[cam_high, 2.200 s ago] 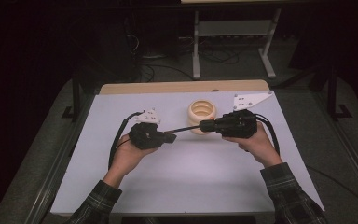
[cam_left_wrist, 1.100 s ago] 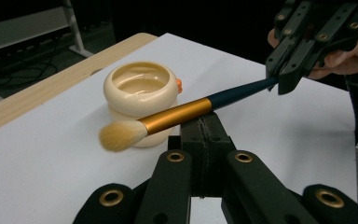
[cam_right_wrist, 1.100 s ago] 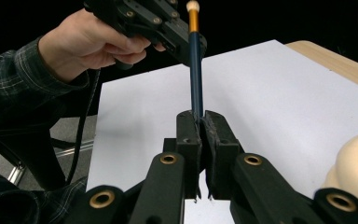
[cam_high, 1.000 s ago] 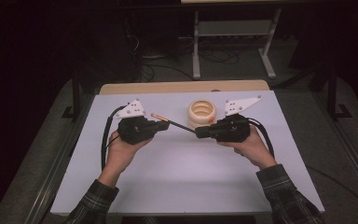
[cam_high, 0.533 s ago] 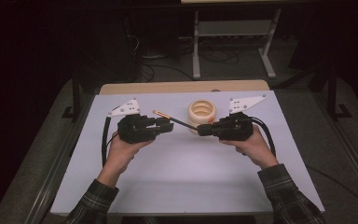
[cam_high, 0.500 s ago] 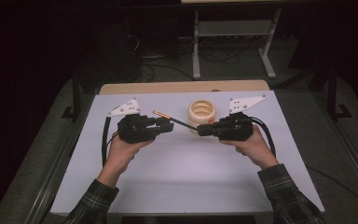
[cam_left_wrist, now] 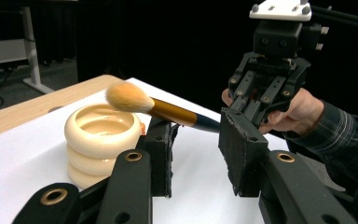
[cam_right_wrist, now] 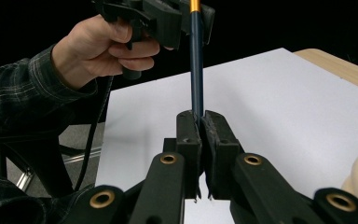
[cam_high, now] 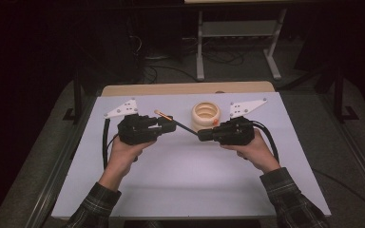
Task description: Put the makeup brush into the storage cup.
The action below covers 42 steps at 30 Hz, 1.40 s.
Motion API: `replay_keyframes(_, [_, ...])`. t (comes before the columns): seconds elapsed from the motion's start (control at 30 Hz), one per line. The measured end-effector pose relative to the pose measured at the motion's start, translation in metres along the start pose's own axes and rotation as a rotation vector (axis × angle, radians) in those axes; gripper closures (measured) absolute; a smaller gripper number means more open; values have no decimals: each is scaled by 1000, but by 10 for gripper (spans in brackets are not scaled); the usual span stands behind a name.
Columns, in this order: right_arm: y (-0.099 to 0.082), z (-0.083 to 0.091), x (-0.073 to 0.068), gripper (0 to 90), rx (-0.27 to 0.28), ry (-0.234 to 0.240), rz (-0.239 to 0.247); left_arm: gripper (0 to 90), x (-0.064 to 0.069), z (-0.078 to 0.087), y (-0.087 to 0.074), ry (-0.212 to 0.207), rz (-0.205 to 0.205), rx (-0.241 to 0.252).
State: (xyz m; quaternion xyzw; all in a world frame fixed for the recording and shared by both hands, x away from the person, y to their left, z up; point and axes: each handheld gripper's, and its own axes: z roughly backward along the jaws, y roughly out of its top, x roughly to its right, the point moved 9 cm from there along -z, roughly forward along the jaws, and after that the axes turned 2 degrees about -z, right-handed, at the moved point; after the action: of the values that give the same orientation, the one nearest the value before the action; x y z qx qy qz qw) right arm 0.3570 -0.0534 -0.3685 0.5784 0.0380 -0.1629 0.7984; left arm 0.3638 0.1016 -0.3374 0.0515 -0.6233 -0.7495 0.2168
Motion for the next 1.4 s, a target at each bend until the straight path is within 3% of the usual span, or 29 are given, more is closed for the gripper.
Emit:
replay_keyframes(0.87, [-7, -16, -3, 849, -7, 21, 21, 673, 4, 1, 5, -48, 15, 31])
replay_keyframes(1.17, [-10, -23, -6, 849, -23, 35, 26, 729, 5, 1, 6, -52, 13, 36])
replay_keyframes(1.4, [-11, -25, -8, 849, -26, 47, 31, 768, 8, 1, 7, -81, 18, 37])
